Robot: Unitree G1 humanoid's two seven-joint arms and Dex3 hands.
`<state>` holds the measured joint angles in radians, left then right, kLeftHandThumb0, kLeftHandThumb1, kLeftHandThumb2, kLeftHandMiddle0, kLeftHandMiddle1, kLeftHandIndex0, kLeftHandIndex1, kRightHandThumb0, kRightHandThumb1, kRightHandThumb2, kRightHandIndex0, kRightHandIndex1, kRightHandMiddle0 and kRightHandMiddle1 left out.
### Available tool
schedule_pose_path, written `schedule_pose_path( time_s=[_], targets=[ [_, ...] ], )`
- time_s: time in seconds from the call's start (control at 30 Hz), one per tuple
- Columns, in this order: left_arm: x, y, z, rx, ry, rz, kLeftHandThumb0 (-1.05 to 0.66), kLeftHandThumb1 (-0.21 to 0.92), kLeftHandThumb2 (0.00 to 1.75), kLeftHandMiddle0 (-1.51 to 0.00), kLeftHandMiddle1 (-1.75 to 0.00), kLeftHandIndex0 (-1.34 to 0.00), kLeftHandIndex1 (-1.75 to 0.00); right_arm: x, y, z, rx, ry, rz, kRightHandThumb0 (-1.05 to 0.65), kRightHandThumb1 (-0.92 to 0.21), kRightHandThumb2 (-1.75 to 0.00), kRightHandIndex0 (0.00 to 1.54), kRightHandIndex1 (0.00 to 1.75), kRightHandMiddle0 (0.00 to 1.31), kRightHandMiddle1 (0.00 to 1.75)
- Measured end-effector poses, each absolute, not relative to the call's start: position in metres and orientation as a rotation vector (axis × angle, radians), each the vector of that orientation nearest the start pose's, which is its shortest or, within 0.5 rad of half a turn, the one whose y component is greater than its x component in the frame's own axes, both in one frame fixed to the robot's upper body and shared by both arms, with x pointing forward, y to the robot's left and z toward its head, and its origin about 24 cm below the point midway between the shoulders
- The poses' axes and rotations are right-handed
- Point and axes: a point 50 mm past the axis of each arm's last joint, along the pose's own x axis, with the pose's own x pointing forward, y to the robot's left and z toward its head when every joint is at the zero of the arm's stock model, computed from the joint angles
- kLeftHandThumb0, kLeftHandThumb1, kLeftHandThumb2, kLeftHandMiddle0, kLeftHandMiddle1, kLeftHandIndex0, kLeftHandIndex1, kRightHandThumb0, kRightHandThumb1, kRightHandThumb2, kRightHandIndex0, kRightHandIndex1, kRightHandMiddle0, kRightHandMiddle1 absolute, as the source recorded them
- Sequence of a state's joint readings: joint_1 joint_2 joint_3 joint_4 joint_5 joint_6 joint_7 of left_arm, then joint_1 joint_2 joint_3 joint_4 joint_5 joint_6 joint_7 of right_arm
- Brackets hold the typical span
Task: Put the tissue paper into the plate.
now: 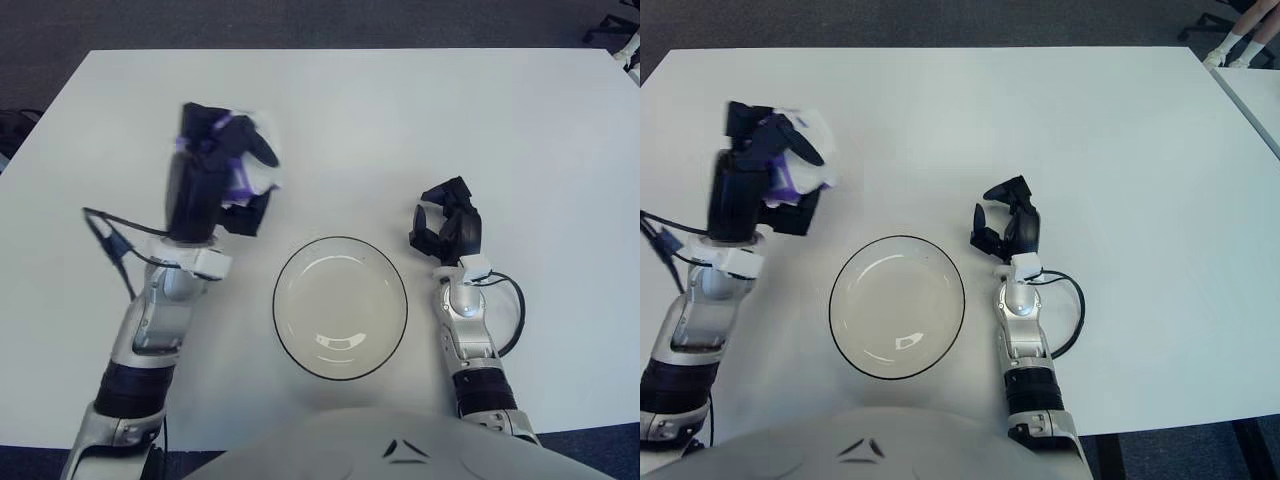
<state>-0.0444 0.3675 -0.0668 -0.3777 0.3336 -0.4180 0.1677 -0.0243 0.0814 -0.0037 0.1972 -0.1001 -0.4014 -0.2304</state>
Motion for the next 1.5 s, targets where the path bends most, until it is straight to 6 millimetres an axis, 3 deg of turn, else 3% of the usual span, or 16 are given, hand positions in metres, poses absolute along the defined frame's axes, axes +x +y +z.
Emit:
schedule_pose_path(
  time_s=[0.3,0.4,0.6,0.73,0.87,0.97,1.07,1.5],
  targets=[
    [0.220,0.138,0.175,0.473,-0.903,-0.435,0.00,-0.11,1.74,-0.97,-1.59,-0.71,-1.75,0.251,-0.139,0.040,0.018,-0.232,-0.205,-0.42,-0.52,-1.06,0.64,1.51,0.45,1.75],
    [0.218,0.134,0.174,0.462,-0.896,-0.521,0.00,-0.07,1.71,-0.94,-1.60,-0.69,-1.75,0.251,-0.139,0.040,0.019,-0.232,-0.205,-0.42,-0.52,-1.06,0.65,1.51,0.45,1.75],
    [0.214,0.125,0.171,0.518,-0.887,-0.673,0.00,0.02,1.64,-0.83,-1.69,-0.61,-1.75,0.251,-0.138,0.039,0.019,-0.230,-0.207,-0.42,-0.53,-1.05,0.63,1.53,0.45,1.75],
    [0.211,0.117,0.170,0.630,-0.818,-0.779,0.00,-0.01,1.67,-0.85,-1.73,-0.65,-1.70,0.250,-0.136,0.040,0.012,-0.229,-0.219,-0.42,-0.52,-1.06,0.65,1.53,0.45,1.75],
    [0.209,0.113,0.170,0.707,-0.756,-0.827,0.00,0.02,1.59,-0.83,-1.74,-0.72,-1.53,0.249,-0.135,0.041,-0.005,-0.230,-0.235,-0.42,-0.51,-1.08,0.68,1.53,0.46,1.75],
    [0.207,0.110,0.171,0.738,-0.739,-0.826,0.00,0.20,1.44,-0.62,-1.75,-0.58,-1.68,0.248,-0.134,0.042,-0.015,-0.232,-0.240,-0.42,-0.51,-1.08,0.69,1.54,0.46,1.75],
    [0.205,0.103,0.169,0.739,-0.752,-0.822,0.00,0.27,1.37,-0.54,-1.75,-0.52,-1.72,0.244,-0.134,0.042,-0.032,-0.230,-0.243,-0.42,-0.51,-1.08,0.70,1.54,0.46,1.75],
    [0.200,0.089,0.158,0.702,-0.877,-0.945,-0.01,0.34,1.31,-0.49,-1.75,-0.47,-1.75,0.246,-0.133,0.040,-0.015,-0.221,-0.249,-0.42,-0.51,-1.07,0.71,1.54,0.46,1.75]
  ],
)
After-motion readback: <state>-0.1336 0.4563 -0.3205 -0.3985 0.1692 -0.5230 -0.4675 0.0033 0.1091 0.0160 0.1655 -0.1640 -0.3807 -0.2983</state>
